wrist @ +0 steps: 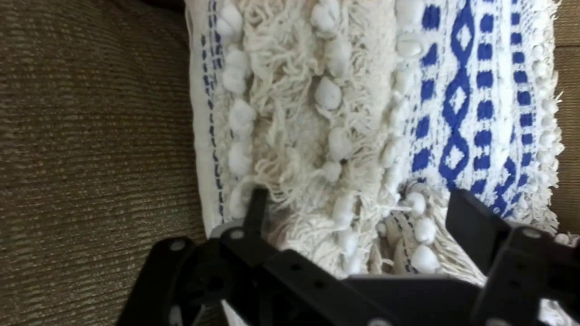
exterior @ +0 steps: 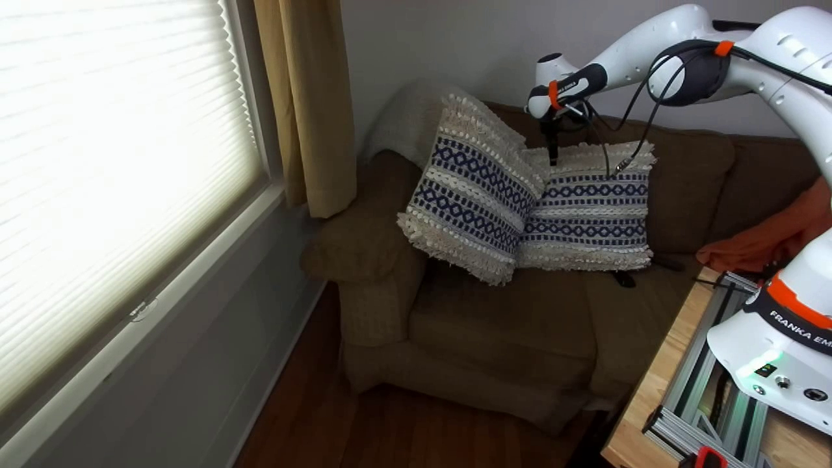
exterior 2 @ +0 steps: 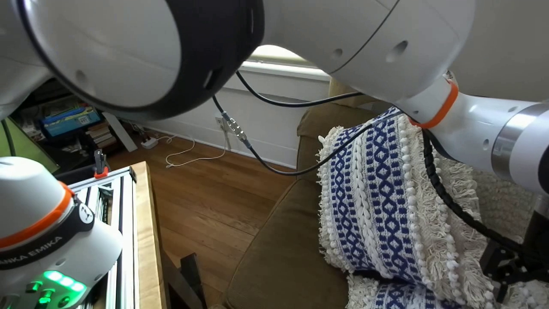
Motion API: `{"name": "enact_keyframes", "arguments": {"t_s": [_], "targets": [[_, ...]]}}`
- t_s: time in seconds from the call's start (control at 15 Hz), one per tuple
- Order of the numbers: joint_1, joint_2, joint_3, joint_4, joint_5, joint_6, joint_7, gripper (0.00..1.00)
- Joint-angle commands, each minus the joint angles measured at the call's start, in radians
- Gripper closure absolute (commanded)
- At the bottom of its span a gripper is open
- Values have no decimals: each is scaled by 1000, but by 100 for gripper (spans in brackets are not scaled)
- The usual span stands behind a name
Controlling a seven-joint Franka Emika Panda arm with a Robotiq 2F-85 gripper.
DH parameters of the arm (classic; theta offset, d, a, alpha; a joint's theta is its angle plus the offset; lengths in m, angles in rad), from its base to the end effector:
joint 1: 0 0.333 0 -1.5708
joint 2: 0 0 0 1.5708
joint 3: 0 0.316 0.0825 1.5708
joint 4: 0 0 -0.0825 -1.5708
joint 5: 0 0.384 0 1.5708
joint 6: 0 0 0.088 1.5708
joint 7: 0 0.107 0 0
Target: Move the white and blue pillow on the right slightly to the right
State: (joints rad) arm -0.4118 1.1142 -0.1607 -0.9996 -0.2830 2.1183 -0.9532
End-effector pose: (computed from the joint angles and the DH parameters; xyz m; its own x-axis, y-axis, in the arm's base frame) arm 0.6754 -0.3951 0.1730 0.7893 0.5224 -0.3227 0.5953 -0.7798 0.1937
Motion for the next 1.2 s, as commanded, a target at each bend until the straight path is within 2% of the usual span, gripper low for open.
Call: {"name": "enact_keyframes", "arguments": {"t_s": [0.0, 0.2, 0.53, 0.6, 0.67, 1.13], "targets": [[-15, 85, -15, 134, 14, -20, 24, 0], [-22, 130, -20, 204, 14, -29, 52, 0], [-17, 179, -31, 252, 11, -44, 84, 0], [-20, 184, -24, 257, 17, -57, 74, 25], [-22, 185, -19, 261, 20, -79, 61, 25], [-14, 180, -39, 337, 15, -315, 81, 79]]}}
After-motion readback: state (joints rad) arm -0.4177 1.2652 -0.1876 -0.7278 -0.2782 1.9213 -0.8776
